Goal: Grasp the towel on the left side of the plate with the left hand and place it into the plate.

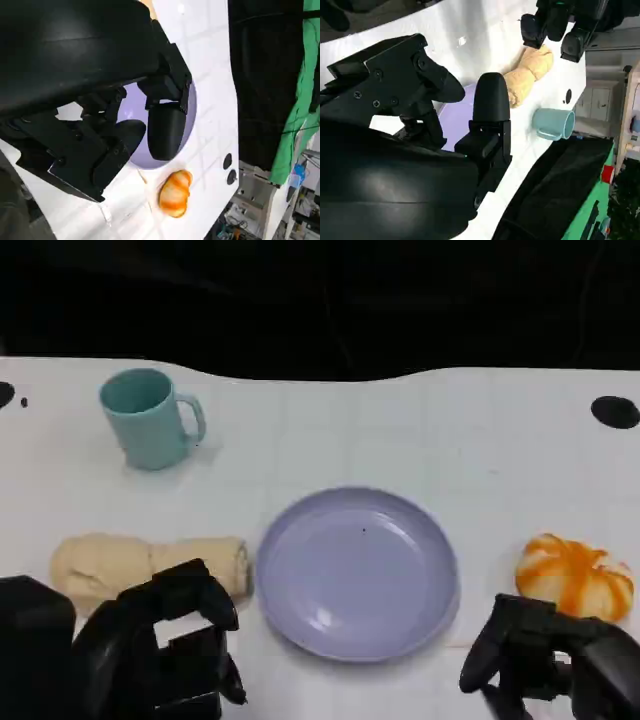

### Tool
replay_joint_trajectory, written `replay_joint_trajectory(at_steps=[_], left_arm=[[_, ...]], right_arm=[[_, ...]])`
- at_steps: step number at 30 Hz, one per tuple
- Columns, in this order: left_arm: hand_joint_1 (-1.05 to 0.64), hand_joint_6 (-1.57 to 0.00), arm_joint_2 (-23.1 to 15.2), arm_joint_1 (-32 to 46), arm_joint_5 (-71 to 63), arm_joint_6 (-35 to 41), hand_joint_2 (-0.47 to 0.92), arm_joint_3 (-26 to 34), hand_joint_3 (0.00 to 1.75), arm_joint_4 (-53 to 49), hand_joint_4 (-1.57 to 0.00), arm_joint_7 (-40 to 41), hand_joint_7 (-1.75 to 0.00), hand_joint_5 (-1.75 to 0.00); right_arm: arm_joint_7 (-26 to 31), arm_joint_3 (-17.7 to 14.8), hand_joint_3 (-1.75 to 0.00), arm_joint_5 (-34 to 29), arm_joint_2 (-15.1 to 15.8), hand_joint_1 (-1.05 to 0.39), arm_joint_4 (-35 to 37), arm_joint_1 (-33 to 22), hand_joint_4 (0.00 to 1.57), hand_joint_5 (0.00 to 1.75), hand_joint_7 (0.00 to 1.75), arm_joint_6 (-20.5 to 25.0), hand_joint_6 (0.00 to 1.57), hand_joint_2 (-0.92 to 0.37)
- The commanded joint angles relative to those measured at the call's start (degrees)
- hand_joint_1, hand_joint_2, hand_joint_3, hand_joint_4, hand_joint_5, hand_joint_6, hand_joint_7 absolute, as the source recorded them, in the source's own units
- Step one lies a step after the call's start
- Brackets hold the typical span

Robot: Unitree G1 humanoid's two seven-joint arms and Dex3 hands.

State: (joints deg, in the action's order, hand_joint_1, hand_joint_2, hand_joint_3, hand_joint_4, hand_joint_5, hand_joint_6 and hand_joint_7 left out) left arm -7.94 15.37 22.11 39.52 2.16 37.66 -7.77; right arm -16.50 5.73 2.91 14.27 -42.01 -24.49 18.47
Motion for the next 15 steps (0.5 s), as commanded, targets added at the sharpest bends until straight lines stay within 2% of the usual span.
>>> replay_joint_trajectory(at_steps=[1, 15], left_arm=[[-0.06, -0.71, -0.72, -0.19, -0.52, -0.18, 0.44, 0.32, 1.45, -0.21, -0.84, 0.24, -1.68, -1.75], [-0.06, -0.71, -0.91, -0.36, -0.59, -0.21, 0.44, 0.33, 1.44, -0.37, -0.83, 0.14, -1.67, -1.75]], right_arm=[[0.26, -0.2, -1.02, -0.11, 0.63, -0.07, -0.8, 0.09, 0.71, 1.73, 1.39, 0.29, 0.65, -0.61], [0.31, -0.19, -1.03, 0.12, 0.47, -0.07, -0.78, 0.23, 0.72, 1.74, 1.4, 0.35, 0.65, -0.61]])
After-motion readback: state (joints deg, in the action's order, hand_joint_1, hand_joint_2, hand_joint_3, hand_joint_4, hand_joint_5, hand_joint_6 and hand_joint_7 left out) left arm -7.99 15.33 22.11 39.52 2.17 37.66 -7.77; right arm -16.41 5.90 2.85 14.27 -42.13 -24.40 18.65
